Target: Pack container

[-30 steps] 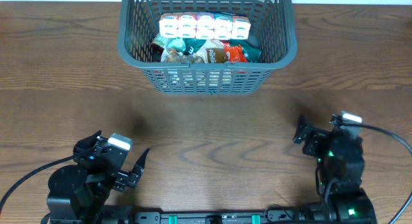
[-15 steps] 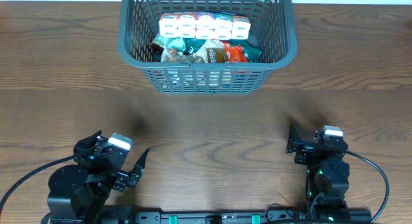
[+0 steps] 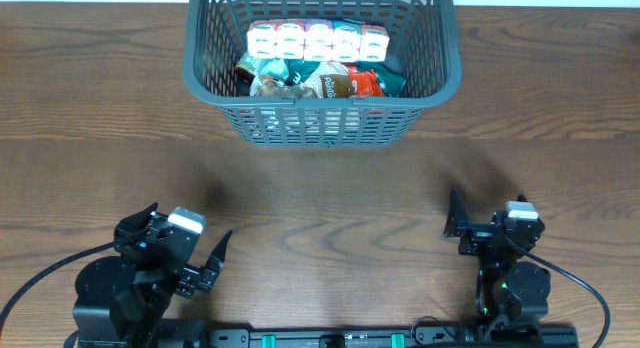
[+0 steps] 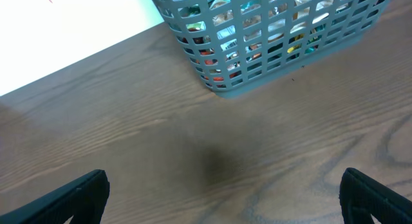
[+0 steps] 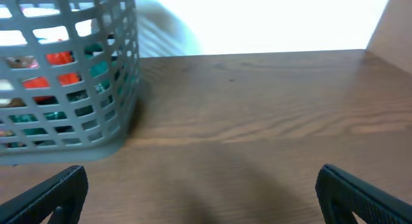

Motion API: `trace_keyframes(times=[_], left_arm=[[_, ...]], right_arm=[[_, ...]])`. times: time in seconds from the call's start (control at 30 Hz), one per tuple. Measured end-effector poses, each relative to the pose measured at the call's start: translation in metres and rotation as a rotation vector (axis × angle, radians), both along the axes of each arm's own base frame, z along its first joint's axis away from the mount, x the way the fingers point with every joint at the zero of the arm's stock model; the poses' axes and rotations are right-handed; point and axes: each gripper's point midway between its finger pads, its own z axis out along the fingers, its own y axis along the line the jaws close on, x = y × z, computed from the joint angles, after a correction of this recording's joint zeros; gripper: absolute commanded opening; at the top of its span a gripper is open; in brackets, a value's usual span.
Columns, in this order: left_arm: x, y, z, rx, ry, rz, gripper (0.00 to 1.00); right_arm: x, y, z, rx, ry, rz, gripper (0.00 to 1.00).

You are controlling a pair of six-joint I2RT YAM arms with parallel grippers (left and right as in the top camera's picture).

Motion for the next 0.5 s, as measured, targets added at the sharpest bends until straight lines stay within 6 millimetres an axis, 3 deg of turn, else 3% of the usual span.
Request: trace_keyframes(times=[0.5], left_arm=[[0.0000,0.0000,0.0000,0.000,0.000,0.000,0.98]], right_arm=[[0.0001,0.0015,0.0002,-0.003,-0.001,0.010,0.99]])
